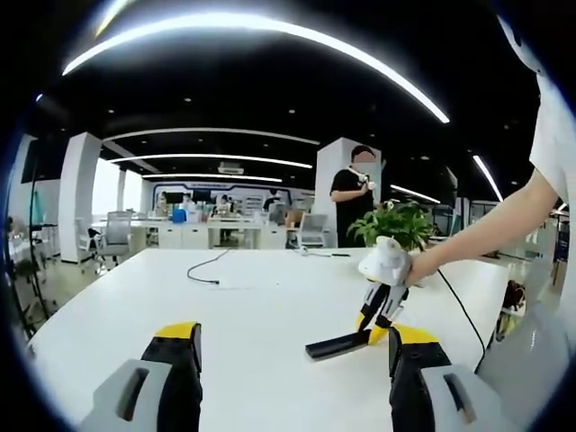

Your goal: Press the specified remote control buttons in sequence, fully releasing each button before pressing the next.

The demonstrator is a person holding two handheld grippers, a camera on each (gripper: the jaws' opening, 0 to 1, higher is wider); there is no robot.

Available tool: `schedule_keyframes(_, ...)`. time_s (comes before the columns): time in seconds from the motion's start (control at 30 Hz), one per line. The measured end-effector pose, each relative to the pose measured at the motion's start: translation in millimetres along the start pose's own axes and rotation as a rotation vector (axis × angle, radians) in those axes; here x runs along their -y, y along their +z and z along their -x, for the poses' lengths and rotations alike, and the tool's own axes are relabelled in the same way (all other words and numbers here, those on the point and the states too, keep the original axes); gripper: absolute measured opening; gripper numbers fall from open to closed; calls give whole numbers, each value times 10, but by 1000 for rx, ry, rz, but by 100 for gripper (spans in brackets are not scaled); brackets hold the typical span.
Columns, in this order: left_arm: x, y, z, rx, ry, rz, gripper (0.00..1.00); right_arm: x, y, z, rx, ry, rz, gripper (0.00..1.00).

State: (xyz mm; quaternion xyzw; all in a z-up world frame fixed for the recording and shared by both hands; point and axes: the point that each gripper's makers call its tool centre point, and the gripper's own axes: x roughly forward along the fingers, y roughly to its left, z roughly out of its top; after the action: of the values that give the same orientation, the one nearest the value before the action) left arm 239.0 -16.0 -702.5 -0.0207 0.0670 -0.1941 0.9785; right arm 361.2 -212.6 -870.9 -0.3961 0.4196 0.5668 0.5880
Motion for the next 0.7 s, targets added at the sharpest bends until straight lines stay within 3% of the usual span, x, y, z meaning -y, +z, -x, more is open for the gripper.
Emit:
schedule_keyframes(0.23, -24, 9, 7, 7, 9, 12, 89, 68, 3, -3, -52, 7, 15, 21)
schedule_keyframes(0.7, -53, -1, 11, 5, 19, 22, 88, 256, -17, -9, -94, 10, 25, 21)
